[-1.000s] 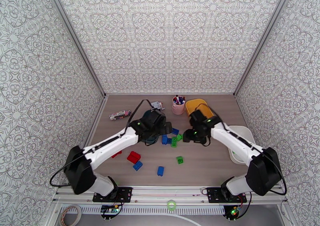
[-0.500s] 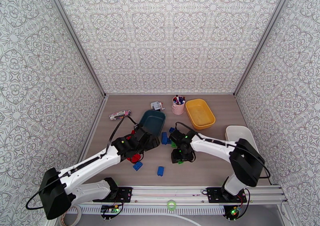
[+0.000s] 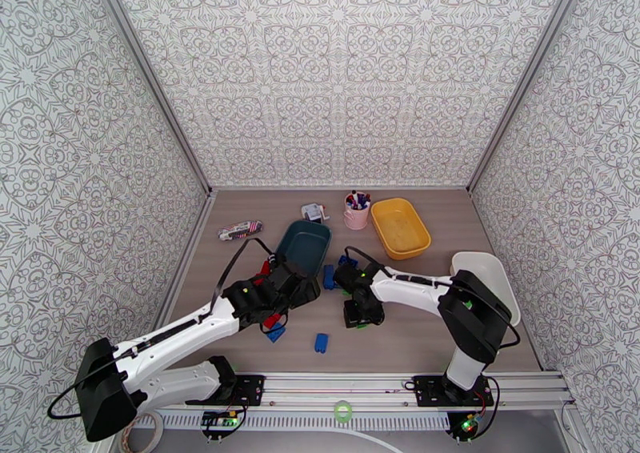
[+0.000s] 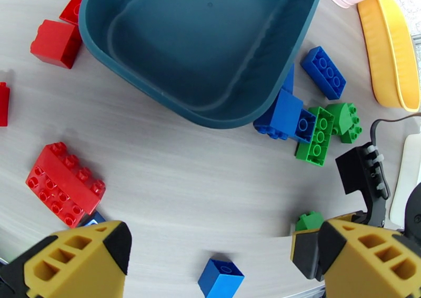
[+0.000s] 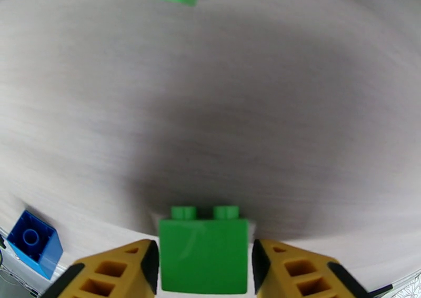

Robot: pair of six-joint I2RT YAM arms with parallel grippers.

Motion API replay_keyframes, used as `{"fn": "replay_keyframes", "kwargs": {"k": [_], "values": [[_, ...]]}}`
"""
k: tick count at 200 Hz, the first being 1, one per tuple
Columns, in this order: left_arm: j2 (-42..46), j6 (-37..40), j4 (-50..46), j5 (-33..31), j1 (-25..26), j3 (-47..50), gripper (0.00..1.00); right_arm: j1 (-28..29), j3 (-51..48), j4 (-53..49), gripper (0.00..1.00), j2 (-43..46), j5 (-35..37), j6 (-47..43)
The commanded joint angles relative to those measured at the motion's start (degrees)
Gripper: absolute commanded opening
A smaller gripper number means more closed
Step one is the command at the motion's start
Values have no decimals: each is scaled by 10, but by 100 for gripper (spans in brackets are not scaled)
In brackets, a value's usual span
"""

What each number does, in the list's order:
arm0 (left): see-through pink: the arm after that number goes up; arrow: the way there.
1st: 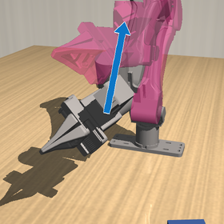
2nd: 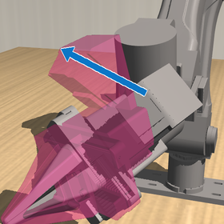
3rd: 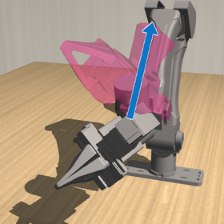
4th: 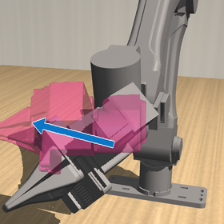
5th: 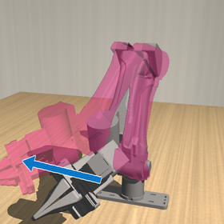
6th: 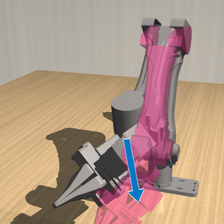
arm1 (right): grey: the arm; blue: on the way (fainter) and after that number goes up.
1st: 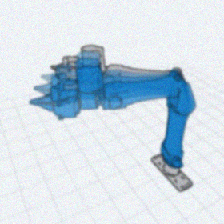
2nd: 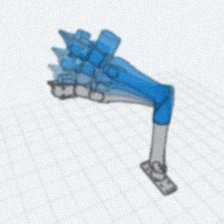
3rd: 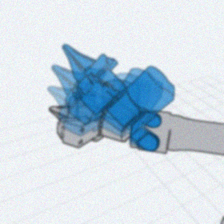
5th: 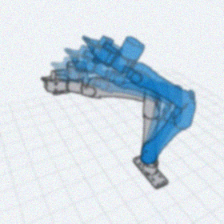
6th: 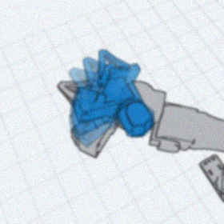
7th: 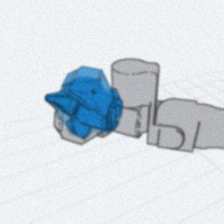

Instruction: Sort the legos into containers by color

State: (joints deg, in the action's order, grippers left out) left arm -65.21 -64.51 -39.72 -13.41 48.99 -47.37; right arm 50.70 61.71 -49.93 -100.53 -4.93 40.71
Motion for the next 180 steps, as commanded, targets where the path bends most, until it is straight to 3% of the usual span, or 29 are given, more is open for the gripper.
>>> {"fn": "replay_keyframes", "kwargs": {"k": [1,50,84,132,180], "values": [[-5,0,-21,-13,4,-2,99,2,16,-3,47,-16,10,4],[-32,26,-20,-6,5,-26,99,-2,26,-11,36,-12,20,3],[-67,56,2,9,7,-46,99,-38,7,-11,28,35,18,7],[-176,140,36,46,23,-137,99,-121,-14,2,26,109,-10,8],[-292,239,80,100,50,-260,99,-254,-22,-8,26,182,-48,-10]]}}
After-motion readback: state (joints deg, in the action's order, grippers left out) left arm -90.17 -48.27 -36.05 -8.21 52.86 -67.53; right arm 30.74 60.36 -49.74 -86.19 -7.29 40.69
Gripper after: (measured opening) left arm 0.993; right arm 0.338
